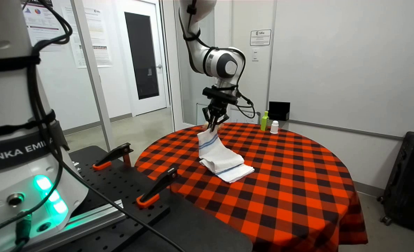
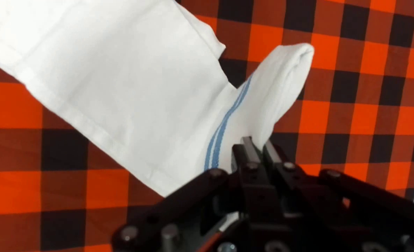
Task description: Fold the towel on the table
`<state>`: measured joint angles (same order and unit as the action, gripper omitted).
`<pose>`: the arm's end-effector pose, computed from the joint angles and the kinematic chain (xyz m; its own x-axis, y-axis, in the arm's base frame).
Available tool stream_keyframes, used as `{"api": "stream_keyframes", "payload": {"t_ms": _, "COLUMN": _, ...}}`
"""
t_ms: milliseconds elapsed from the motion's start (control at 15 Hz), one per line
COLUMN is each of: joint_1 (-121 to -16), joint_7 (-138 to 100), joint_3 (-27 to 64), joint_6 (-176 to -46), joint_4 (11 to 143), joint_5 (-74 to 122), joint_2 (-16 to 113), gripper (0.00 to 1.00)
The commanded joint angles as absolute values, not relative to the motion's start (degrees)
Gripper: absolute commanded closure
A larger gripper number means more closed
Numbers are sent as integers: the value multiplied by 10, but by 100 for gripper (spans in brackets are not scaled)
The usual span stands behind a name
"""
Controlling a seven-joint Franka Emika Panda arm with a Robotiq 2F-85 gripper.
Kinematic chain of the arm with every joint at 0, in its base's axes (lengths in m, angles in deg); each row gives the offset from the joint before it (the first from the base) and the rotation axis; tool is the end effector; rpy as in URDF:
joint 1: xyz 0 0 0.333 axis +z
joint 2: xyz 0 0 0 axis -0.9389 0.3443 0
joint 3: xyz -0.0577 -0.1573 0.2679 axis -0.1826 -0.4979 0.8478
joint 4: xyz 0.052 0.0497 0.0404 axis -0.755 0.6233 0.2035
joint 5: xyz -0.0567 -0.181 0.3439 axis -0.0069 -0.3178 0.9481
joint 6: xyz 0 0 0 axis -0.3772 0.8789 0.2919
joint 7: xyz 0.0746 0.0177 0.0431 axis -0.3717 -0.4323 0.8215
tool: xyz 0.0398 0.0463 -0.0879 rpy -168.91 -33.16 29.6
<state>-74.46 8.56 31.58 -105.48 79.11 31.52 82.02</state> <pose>0.6404 0.0458 0.0864 0.9030 0.3865 -0.1876 0.3337 -0.9060 -0.2605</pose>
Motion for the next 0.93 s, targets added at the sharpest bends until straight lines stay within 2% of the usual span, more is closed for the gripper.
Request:
{"api": "stream_keyframes", "payload": {"t_ms": 0, "joint_1": -763, "joint_7": 114, "joint_3": 310, "joint_6": -1028, "joint_4": 791, "joint_5": 306, "joint_2": 832, "gripper": 99}}
{"api": "stream_keyframes", "payload": {"t_ms": 867, "joint_1": -752, "joint_7": 91, "joint_3": 240, "joint_6": -1051, "joint_4": 926, "joint_5": 194, "joint_2": 763, "gripper": 99}}
